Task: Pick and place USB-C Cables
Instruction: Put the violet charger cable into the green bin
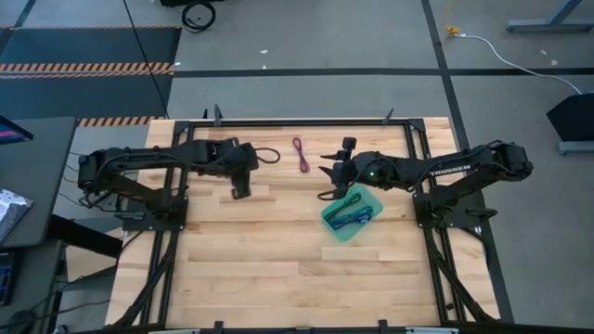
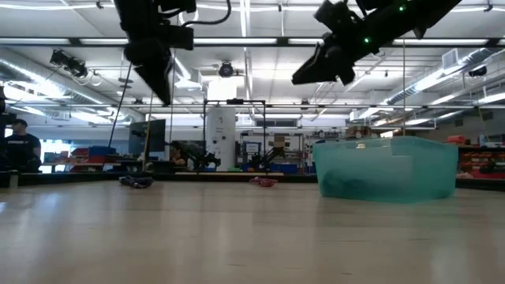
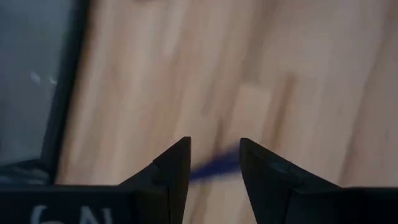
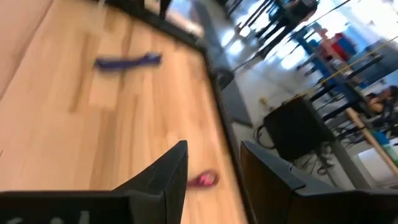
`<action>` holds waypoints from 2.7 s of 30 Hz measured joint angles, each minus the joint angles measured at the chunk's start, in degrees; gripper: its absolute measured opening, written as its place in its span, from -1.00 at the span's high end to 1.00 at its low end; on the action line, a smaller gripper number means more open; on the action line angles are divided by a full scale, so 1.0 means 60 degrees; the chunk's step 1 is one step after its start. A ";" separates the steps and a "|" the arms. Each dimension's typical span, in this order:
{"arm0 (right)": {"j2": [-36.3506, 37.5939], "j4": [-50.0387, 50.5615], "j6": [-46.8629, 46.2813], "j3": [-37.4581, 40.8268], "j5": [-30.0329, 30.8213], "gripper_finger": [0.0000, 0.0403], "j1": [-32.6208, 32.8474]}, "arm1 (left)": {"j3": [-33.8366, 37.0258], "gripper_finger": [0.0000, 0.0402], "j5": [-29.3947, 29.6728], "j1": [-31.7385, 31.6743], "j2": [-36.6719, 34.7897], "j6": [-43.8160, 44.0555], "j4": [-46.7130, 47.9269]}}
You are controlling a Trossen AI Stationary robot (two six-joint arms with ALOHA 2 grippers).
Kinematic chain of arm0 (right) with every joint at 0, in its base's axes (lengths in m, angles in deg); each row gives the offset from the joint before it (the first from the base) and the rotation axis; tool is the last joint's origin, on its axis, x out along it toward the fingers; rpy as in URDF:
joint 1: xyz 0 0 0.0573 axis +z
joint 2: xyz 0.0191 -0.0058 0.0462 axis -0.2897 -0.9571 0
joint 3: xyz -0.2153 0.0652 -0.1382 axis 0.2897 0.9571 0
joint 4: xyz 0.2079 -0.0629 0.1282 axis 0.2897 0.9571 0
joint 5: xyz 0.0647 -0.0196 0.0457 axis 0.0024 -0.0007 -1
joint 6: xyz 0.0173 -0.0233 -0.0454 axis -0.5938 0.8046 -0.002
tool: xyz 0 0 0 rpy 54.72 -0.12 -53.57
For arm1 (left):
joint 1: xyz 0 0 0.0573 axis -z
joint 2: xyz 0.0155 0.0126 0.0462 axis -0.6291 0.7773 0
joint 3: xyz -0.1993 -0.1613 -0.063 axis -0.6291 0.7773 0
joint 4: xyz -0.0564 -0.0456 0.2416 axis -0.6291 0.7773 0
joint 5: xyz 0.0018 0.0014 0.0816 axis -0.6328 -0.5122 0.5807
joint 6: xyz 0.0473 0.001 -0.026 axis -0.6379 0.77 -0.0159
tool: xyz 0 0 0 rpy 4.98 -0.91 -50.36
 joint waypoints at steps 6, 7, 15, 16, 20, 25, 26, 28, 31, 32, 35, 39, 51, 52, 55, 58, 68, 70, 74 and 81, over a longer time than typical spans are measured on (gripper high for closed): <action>0.0000 0.0477 -0.0001 0.0000 -0.0037 0.24 0.0071 | 0.0368 0.22 -0.0717 -0.0850 0.0181 -0.0157 0.1379; 0.0000 0.0436 0.0000 0.0000 -0.0058 0.24 0.0094 | 0.0481 0.19 -0.0721 -0.1016 0.0245 -0.0026 0.1538; 0.0000 0.0285 0.0179 0.0000 -0.0479 0.24 0.0123 | 0.0914 -0.02 -0.0627 -0.1668 0.1245 -0.3188 0.1409; 0.0000 0.0283 0.0179 0.0000 -0.0482 0.24 0.0123 | 0.0914 -0.03 -0.0554 -0.1631 0.1389 -0.4125 0.1384; 0.0000 0.0353 0.0113 0.0000 -0.0508 0.24 0.0123 | 0.0914 -0.05 -0.0077 -0.1563 0.2003 -0.6276 0.0874; 0.0000 0.0532 0.0100 0.0000 -0.0518 0.24 0.0123 | 0.0915 -0.05 -0.0185 -0.1568 0.2752 -0.7291 0.0794; 0.0000 0.0550 0.0060 0.0000 -0.0525 0.24 0.0123 | 0.0918 -0.05 -0.0195 -0.1585 0.2878 -0.7488 0.0782; 0.0000 0.0575 -0.0043 0.0000 -0.0529 0.24 0.0123 | 0.0918 -0.05 -0.0195 -0.1635 0.3101 -0.7808 0.0732; 0.0000 0.0609 -0.0069 0.0000 -0.0528 0.24 0.0123 | 0.0918 -0.05 -0.0151 -0.1793 0.3431 -0.8167 0.0507; 0.0000 0.0613 -0.0069 0.0000 -0.0534 0.24 0.0123 | 0.0918 -0.05 -0.0149 -0.1851 0.3528 -0.8200 0.0418; 0.0000 0.0617 -0.0071 0.0000 -0.0537 0.24 0.0123 | 0.0918 -0.03 -0.0044 -0.2035 0.3816 -0.8222 0.0143; 0.0000 0.0626 -0.0187 0.0000 -0.0539 0.24 0.0123 | 0.0918 0.02 0.0064 -0.2291 0.4187 -0.8211 -0.0014; 0.0000 0.0724 -0.0320 0.0000 -0.0537 0.24 0.0123 | 0.1216 0.58 0.0531 -0.1867 0.4774 -0.6723 0.0051; 0.0000 0.0724 -0.0320 0.0000 -0.0537 0.24 0.0123 | 0.1163 0.70 0.0527 -0.1804 0.4776 -0.6509 0.0105; 0.0000 0.0724 -0.0324 0.0000 -0.0535 0.24 0.0123 | 0.0976 0.89 0.0536 -0.1669 0.4789 -0.5788 0.0150; 0.0000 0.0724 -0.0324 0.0000 -0.0535 0.24 0.0123 | 0.0812 0.89 0.0496 -0.1571 0.4802 -0.4806 0.0031; 0.0019 0.0019 -0.0732 0.0004 0.1323 0.24 0.0231 | -0.0233 0.89 -0.1187 -0.1076 0.4449 -0.2113 -0.0294; 0.0073 -0.0608 -0.0814 0.0004 0.2400 0.24 0.0323 | -0.0258 0.89 -0.1431 -0.0862 0.4066 -0.1946 -0.0835; 0.0265 -0.1557 -0.1027 0.0000 0.2463 0.24 0.0593 | -0.0034 0.89 -0.1851 -0.0565 0.2988 -0.1794 -0.2849; 0.0346 -0.2913 -0.1613 0.0004 0.0538 0.24 0.1012 | 0.1174 0.89 -0.3596 -0.0565 0.1255 -0.1232 -0.7014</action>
